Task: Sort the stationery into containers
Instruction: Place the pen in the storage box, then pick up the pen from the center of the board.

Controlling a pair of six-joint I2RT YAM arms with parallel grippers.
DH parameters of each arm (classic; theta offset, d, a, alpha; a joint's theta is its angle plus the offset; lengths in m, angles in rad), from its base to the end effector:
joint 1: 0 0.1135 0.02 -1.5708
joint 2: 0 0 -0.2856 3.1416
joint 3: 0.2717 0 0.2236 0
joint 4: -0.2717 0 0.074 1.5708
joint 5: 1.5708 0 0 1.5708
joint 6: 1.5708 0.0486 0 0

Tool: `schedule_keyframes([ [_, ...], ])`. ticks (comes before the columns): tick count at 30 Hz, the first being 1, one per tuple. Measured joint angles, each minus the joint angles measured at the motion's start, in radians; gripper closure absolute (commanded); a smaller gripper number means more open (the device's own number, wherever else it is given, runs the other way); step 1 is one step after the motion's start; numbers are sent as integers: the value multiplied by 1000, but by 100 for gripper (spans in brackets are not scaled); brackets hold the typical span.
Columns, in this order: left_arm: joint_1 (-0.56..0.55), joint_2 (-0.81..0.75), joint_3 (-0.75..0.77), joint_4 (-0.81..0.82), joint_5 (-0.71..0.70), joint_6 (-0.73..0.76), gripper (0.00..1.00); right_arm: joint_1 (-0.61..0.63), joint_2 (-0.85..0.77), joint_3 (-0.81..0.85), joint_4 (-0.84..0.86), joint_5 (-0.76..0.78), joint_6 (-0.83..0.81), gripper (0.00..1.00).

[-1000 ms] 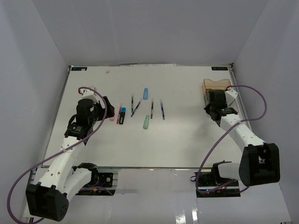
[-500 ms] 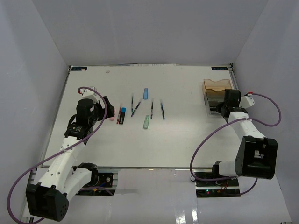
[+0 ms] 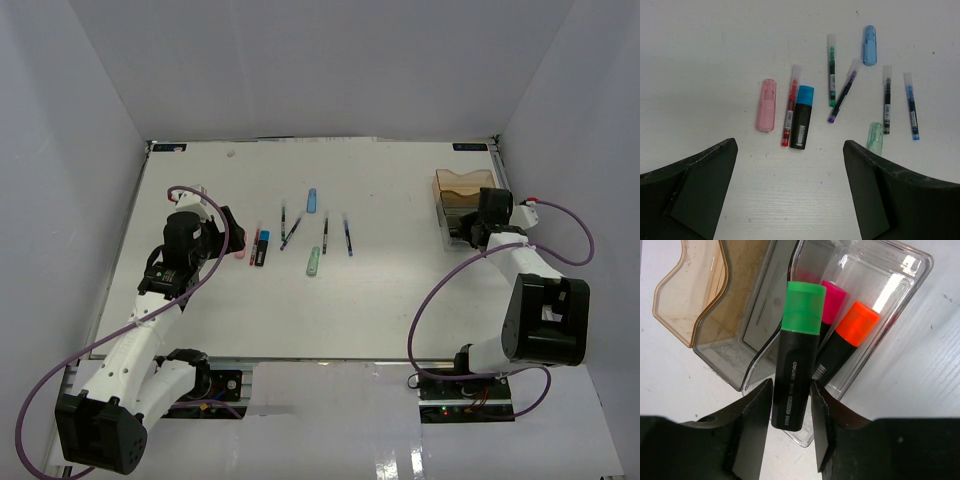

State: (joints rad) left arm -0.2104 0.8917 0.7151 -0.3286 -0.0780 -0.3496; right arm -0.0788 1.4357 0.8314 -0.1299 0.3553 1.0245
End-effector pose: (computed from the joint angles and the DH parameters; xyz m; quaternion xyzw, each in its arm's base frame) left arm 0.1674 -0.0319 0.2977 -0.0796 0.8573 -0.1080 0.4971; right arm 0.2794 -0.0390 0.2434 0.5325 0.7284 0.0383 0.4295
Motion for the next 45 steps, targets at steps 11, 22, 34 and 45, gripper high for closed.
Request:
schedule_keyframes([
  [11,0,0,0,0,0,0,2,0,-37,3,9,-64,-64,20],
  [22,0,85,1,0,19,-29,2,0,-318,-16,19,-319,-436,8],
  [34,-120,443,112,-68,74,-72,2,0,-672,-232,19,-605,-693,6],
  [45,-177,696,269,-102,28,-70,7,0,-727,-304,11,-689,-739,6],
])
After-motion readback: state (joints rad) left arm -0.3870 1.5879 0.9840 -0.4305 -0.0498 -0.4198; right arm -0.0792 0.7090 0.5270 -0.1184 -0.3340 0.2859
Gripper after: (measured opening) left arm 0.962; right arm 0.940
